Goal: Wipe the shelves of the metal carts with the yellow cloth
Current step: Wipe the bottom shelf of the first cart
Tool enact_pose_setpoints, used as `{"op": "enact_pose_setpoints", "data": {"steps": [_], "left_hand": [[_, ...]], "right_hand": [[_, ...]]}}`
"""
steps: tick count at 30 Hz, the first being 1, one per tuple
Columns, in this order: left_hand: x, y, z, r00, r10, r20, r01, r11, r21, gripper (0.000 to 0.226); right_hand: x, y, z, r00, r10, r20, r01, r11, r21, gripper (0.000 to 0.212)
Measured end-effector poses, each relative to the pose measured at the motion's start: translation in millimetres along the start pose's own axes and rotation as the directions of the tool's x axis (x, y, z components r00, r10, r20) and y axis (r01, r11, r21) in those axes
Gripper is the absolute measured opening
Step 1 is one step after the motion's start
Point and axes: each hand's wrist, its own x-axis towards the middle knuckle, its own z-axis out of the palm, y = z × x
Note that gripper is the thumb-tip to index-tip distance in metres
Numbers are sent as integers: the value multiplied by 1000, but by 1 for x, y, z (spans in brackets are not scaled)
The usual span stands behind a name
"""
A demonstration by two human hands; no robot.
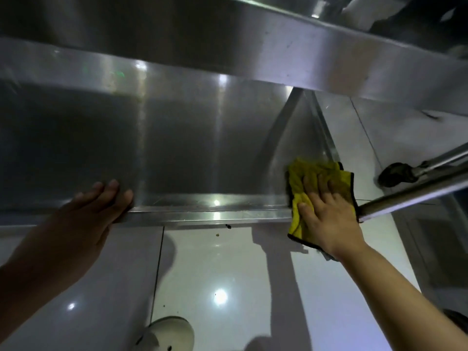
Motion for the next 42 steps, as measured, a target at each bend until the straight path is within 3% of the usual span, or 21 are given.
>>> {"op": "enact_pose_setpoints", "data": {"steps": [2, 5, 7, 11, 15, 19, 26, 33, 39, 42], "left_hand": [[0, 0, 3, 1000, -15, -26, 15, 1000, -16, 52], [0, 3, 5, 996, -22, -82, 22, 1000, -2, 51], [4, 6, 1, 998, -8, -60, 8, 1000, 13, 50], [8, 7, -3, 999, 10, -47, -10, 1000, 12, 49], [7, 3, -2, 1000, 19, -23, -18, 998, 55, 51], [7, 0, -2, 1000, -3, 18, 2, 997, 77, 53], [5, 2, -4, 999, -14, 32, 14, 1000, 13, 53], [3, 9, -4, 999, -27, 20, 27, 999, 21, 56], [2, 8, -4, 999, -27, 35, 24, 997, 77, 62], [1, 10, -9, 999, -34, 27, 32, 996, 88, 58]], "right_hand": [[-11, 4, 8, 999, -32, 3, 32, 999, -33, 94], [5, 9, 4, 1000, -21, 0, 21, 998, -62, 105], [29, 10, 2, 1000, 5, -19, -7, 996, -90, 86], [83, 2, -6, 999, 50, -1, -50, 996, -72, 67], [135, -21, -11, 996, 60, -63, -61, 998, -19, 62], [162, -40, -17, 996, 88, -33, -88, 996, 3, 62], [97, -52, -1, 993, -117, -5, 117, 992, -45, 79], [25, -50, 7, 964, -251, 90, 260, 959, -110, 69], [74, -67, 1, 970, -240, 49, 243, 967, -80, 78], [114, -84, -5, 974, -228, 2, 228, 970, -85, 68]]}}
